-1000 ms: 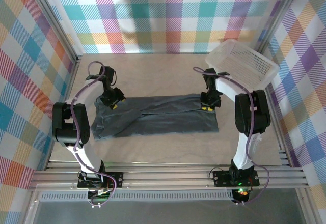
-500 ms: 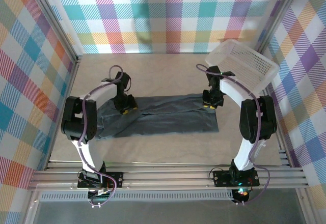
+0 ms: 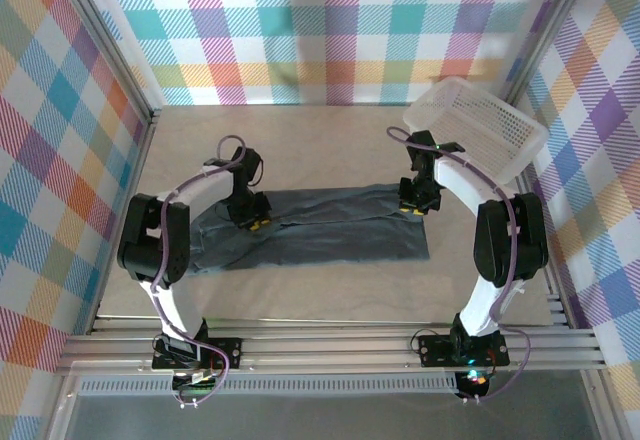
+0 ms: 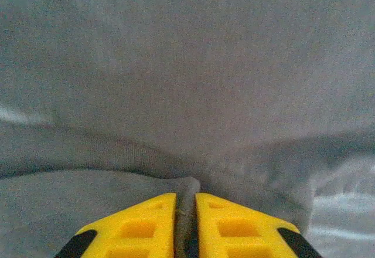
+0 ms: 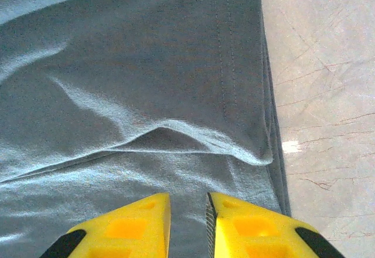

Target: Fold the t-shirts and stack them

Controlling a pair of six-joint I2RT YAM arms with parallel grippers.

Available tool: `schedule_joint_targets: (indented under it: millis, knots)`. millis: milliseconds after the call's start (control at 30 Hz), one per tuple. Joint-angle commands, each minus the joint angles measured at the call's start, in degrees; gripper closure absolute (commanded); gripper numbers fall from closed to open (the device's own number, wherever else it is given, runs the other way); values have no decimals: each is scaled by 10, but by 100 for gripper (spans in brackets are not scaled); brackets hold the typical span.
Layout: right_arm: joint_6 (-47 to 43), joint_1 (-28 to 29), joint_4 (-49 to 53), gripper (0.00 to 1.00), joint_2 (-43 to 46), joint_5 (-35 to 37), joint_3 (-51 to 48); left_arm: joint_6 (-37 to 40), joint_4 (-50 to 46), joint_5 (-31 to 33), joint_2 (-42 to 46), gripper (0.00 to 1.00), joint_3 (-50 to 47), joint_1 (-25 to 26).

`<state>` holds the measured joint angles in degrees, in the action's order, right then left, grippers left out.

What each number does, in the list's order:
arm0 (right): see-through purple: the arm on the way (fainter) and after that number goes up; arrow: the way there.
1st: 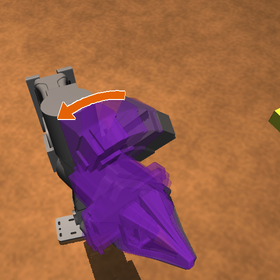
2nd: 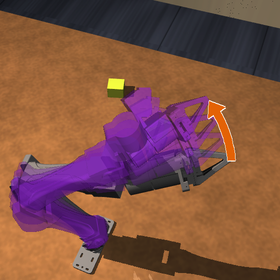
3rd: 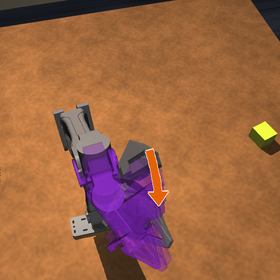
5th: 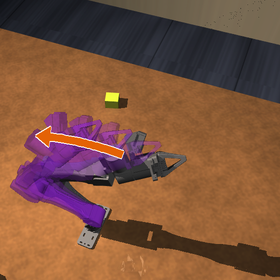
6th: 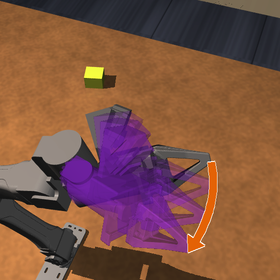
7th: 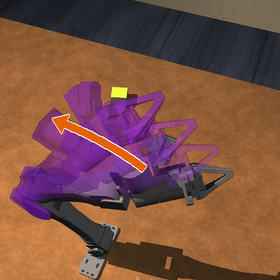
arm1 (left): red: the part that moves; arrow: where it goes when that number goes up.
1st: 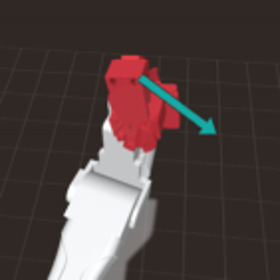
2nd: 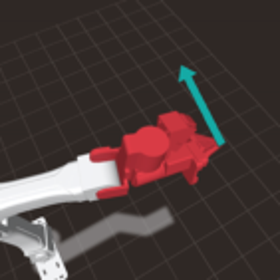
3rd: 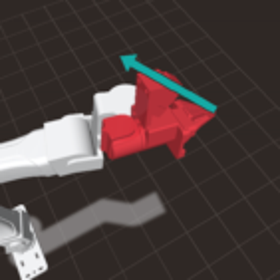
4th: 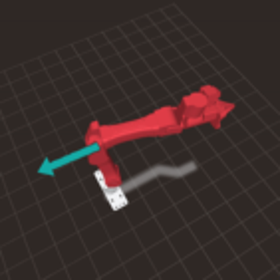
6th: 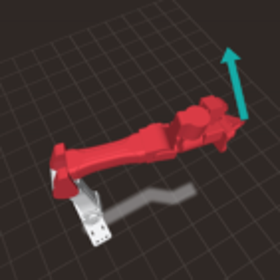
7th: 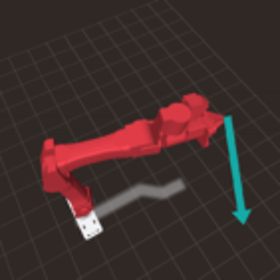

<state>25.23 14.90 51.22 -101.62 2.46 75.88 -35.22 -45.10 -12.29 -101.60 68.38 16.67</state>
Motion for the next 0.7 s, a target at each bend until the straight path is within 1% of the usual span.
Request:
schedule_joint_targets:
  millis: [0,133,300,367,400,467,533,600,633,667]
  knots:
    - [-9,3,3,75,8,-7,3,-97,-34,-39,23,87,-27,18]
    - [-11,3,3,75,4,-9,5,-177,-37,-29,41,88,-44,44]
    - [-10,3,-1,75,7,-8,0,-286,-2,-50,57,87,-86,70]
    - [-11,3,-2,75,8,-7,-4,-324,8,-62,66,82,-96,78]
    - [-12,3,-4,75,9,-7,-5,-336,12,-67,72,76,-96,82]
    - [-12,3,-5,75,10,-5,-10,-350,5,-75,84,62,-88,86]
    - [-12,3,-7,75,10,-6,-13,-342,-20,-66,96,57,-66,86]
    - [-10,3,-8,75,9,-7,-14,-319,-53,-42,107,56,-36,85]
    - [-9,3,-8,75,10,-8,-15,-304,-75,-24,112,57,-18,81]
    - [-9,3,-9,75,11,-9,-16,-289,-96,2,119,60,-3,74]
